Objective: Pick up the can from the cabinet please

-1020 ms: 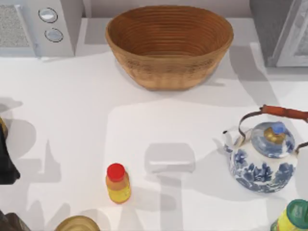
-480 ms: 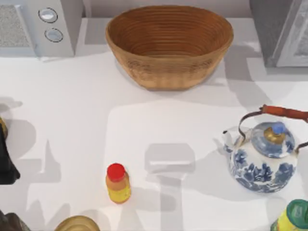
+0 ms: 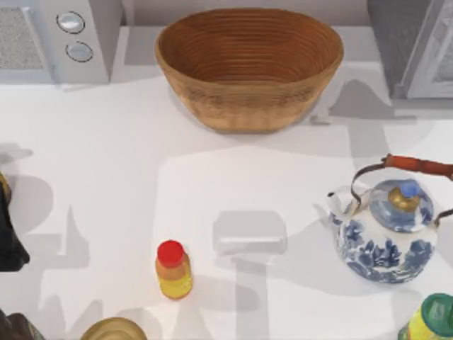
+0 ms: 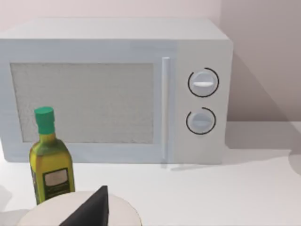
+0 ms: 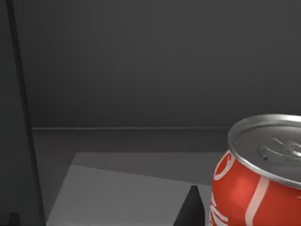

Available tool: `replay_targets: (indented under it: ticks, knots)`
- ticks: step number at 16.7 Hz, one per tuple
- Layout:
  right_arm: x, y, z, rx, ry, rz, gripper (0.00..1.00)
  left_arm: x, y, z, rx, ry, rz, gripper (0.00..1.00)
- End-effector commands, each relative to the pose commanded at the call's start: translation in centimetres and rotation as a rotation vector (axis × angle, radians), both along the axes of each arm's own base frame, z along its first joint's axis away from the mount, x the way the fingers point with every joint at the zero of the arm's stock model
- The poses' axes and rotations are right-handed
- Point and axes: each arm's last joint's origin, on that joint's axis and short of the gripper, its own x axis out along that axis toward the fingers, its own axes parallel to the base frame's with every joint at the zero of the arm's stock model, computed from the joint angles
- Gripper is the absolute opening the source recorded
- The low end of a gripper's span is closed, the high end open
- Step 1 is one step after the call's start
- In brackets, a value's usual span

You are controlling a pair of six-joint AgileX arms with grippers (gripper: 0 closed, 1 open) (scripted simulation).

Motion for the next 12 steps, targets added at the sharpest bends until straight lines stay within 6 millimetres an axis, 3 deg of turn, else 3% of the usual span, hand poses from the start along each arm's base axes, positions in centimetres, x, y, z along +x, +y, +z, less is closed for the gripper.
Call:
replay_targets:
  ticks: [6, 9, 12]
  knots:
    - [0.0, -0.6, -0.8, -0.006, 0.008, -0.001, 0.0, 0.0, 0.0, 0.0, 0.0, 0.0, 0.0, 1.0]
    - [-0.4, -2.0, -3.0, -0.016, 0.022, 0.001, 0.0, 0.0, 0.0, 0.0, 0.0, 0.0, 0.0, 1.0]
    - [-1.4, -4.2, -6.8, -0.021, 0.038, 0.0, 0.0, 0.0, 0.0, 0.0, 0.0, 0.0, 0.0, 1.0]
